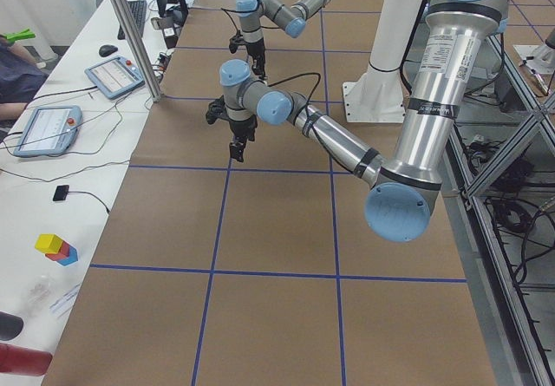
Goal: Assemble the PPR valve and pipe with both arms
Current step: 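Lower the silver fitting onto the valve pipe top with the right gripper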
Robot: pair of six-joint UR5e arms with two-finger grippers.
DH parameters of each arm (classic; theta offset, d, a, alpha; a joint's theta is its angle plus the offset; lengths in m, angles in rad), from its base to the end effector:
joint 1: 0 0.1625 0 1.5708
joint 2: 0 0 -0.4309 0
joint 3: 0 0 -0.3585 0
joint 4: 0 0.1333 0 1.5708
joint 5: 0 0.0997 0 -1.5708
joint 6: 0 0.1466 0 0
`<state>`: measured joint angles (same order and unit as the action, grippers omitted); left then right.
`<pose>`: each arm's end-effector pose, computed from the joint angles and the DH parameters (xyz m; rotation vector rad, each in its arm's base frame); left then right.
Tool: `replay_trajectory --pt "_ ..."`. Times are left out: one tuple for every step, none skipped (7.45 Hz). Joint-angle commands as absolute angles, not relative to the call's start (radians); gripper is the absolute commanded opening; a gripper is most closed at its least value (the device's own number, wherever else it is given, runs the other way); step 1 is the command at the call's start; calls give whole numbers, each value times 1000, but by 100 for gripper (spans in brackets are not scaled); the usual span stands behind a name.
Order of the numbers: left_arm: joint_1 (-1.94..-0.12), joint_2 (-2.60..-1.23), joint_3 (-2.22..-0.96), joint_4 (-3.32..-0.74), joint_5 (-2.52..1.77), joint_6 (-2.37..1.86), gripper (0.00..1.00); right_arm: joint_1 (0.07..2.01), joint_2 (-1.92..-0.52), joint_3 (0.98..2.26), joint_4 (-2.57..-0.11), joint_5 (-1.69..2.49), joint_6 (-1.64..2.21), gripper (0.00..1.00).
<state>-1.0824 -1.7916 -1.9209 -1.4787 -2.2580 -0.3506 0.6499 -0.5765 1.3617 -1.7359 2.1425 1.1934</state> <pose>0.2162 -0.4929 0.4439 0.1458 0.8048 0.2945 -0.5784 -0.5074 0.1863 -0.1853 -0.7960 0.0800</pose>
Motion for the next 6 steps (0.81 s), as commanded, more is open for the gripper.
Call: replay_trajectory --pt "-1083 -1792 -1919 -1479 -2258 -350 100 649 -583 1370 -1736 2146 1193 0" --pt "-1081 -1792 -1919 -1479 -2258 -350 100 649 -586 1370 -1736 2146 1193 0" --pt "-1081 -1793 -1919 -1479 -2258 -351 100 649 -592 1370 -1736 2146 1193 0" --pt "-1081 -1793 -1919 -1479 -2257 -351 100 649 -592 1370 -1736 2146 1193 0" --pt "-1081 -1795 -1919 -1479 -2258 -351 100 649 -592 1370 -1736 2146 1193 0" --pt "-1081 -1795 -1919 -1479 -2257 -351 100 649 -591 1370 -1736 2148 1193 0"
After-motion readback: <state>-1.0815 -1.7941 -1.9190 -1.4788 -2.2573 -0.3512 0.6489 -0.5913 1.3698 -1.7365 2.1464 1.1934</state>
